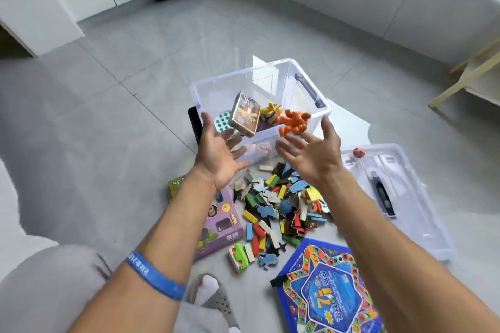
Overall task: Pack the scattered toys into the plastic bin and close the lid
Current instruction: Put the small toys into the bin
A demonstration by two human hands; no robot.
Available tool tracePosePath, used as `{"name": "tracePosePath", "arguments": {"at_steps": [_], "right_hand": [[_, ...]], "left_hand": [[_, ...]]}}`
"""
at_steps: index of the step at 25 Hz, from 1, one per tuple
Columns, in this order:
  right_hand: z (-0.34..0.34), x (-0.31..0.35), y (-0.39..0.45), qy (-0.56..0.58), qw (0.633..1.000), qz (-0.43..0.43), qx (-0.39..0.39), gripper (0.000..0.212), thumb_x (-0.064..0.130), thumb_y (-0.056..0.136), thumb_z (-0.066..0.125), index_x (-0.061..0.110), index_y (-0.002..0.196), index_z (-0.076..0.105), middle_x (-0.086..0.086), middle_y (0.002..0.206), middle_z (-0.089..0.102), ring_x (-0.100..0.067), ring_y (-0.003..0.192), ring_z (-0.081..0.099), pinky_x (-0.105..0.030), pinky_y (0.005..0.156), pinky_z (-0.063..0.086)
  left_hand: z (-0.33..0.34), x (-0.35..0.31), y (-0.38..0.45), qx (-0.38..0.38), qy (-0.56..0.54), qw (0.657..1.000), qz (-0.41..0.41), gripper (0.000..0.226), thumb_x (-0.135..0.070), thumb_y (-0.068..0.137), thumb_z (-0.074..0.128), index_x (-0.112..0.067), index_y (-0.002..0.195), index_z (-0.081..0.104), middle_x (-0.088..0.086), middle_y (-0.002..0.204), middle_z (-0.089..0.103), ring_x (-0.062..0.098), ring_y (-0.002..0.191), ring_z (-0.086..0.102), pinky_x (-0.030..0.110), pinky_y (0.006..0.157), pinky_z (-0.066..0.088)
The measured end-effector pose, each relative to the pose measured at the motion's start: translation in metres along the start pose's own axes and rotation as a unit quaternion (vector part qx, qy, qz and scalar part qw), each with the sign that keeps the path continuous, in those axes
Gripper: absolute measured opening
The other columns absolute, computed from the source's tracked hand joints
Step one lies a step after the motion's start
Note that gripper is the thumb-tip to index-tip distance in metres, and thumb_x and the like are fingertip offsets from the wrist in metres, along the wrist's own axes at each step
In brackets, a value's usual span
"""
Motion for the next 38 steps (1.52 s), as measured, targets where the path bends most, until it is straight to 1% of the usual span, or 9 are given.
{"name": "tracePosePath", "arguments": {"at_steps": [8, 15, 21, 23, 27, 30, 32, 34, 38], "right_hand": [[-0.154, -0.133, -0.041, -0.304, 0.923, 0.155, -0.178, 0.042, 0.040, 0.102, 0.045, 0.004, 0.117, 0.061, -0.015, 0.126, 0.062, -0.034, 0.103, 0.064, -0.044, 0.093, 0.053], [-0.241, -0.133, -0.016, -0.405, 0.875, 0.122, -0.236, 0.020, 0.022, 0.096, 0.053, 0.011, 0.108, 0.065, -0.007, 0.105, 0.069, -0.022, 0.083, 0.067, -0.039, 0.075, 0.057], [-0.195, -0.062, 0.066, -0.799, 0.568, -0.144, -0.133, 0.063, 0.015, 0.089, 0.054, 0.025, 0.147, 0.030, -0.004, 0.154, 0.031, -0.025, 0.109, 0.053, -0.040, 0.079, 0.051], [-0.195, -0.055, 0.097, -0.830, 0.533, -0.116, -0.111, 0.070, 0.018, 0.092, 0.052, 0.029, 0.153, 0.020, -0.006, 0.163, 0.014, -0.029, 0.123, 0.044, -0.043, 0.088, 0.049], [-0.208, -0.066, 0.131, -0.820, 0.567, -0.060, -0.058, 0.034, 0.029, 0.099, 0.048, 0.016, 0.131, 0.051, -0.011, 0.136, 0.045, -0.033, 0.115, 0.051, -0.044, 0.087, 0.049], [-0.238, -0.048, 0.112, -0.626, 0.738, -0.120, -0.224, 0.016, 0.032, 0.094, 0.052, 0.019, 0.100, 0.061, -0.001, 0.100, 0.059, -0.021, 0.091, 0.058, -0.039, 0.075, 0.050], [-0.261, -0.040, 0.098, -0.563, 0.768, -0.089, -0.291, 0.013, 0.035, 0.084, 0.054, 0.023, 0.081, 0.056, 0.003, 0.083, 0.063, -0.018, 0.075, 0.059, -0.036, 0.062, 0.047], [-0.280, -0.030, 0.083, -0.589, 0.742, -0.068, -0.314, 0.017, 0.038, 0.080, 0.057, 0.022, 0.075, 0.055, 0.006, 0.074, 0.064, -0.014, 0.069, 0.058, -0.029, 0.056, 0.042], [-0.312, -0.006, 0.047, -0.602, 0.707, -0.090, -0.360, 0.018, 0.038, 0.082, 0.064, 0.027, 0.096, 0.062, 0.001, 0.089, 0.069, -0.019, 0.076, 0.063, -0.031, 0.060, 0.044]], "left_hand": [[-0.106, 0.149, -0.019, -0.190, 0.388, 0.894, -0.119, 0.027, -0.030, 0.087, 0.058, -0.014, 0.108, 0.062, 0.003, 0.091, 0.062, 0.019, 0.078, 0.056, 0.032, 0.074, 0.048], [-0.153, 0.266, -0.008, -0.164, 0.644, 0.726, -0.180, 0.059, -0.043, 0.083, 0.059, -0.036, 0.136, 0.034, 0.008, 0.130, 0.042, 0.035, 0.111, 0.055, 0.037, 0.083, 0.045], [-0.169, 0.272, 0.013, -0.306, 0.600, 0.725, -0.146, 0.043, -0.023, 0.081, 0.074, -0.029, 0.112, 0.045, 0.010, 0.121, 0.037, 0.035, 0.106, 0.052, 0.041, 0.073, 0.048], [-0.174, 0.273, 0.015, -0.338, 0.569, 0.735, -0.147, 0.043, -0.018, 0.076, 0.075, -0.029, 0.105, 0.046, 0.011, 0.120, 0.040, 0.036, 0.104, 0.051, 0.042, 0.081, 0.048], [-0.160, 0.261, 0.020, -0.372, 0.474, 0.796, -0.056, 0.044, -0.011, 0.068, 0.070, -0.029, 0.103, 0.050, 0.007, 0.112, 0.049, 0.031, 0.095, 0.055, 0.039, 0.078, 0.047], [-0.108, 0.255, 0.041, -0.321, 0.389, 0.864, -0.010, 0.023, -0.014, 0.069, 0.059, -0.032, 0.081, 0.051, 0.003, 0.095, 0.057, 0.016, 0.079, 0.057, 0.032, 0.060, 0.046], [-0.061, 0.253, 0.070, -0.246, 0.396, 0.885, 0.002, 0.014, -0.024, 0.067, 0.059, -0.032, 0.076, 0.051, -0.003, 0.081, 0.060, 0.002, 0.065, 0.055, 0.022, 0.050, 0.040], [-0.007, 0.253, 0.106, -0.131, 0.511, 0.848, 0.044, 0.019, -0.026, 0.073, 0.065, -0.035, 0.086, 0.054, -0.009, 0.089, 0.059, 0.001, 0.069, 0.055, 0.018, 0.054, 0.039], [0.056, 0.282, 0.166, 0.052, 0.765, 0.639, 0.051, 0.059, -0.033, 0.084, 0.066, -0.030, 0.135, 0.038, 0.003, 0.126, 0.044, 0.029, 0.099, 0.060, 0.039, 0.079, 0.051]]}}
Point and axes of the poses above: each hand's wrist, its own y-axis towards the middle knuckle, its own z-axis out of the palm, x = y × z, the point moved 8 cm from there along y, towards the middle knuckle
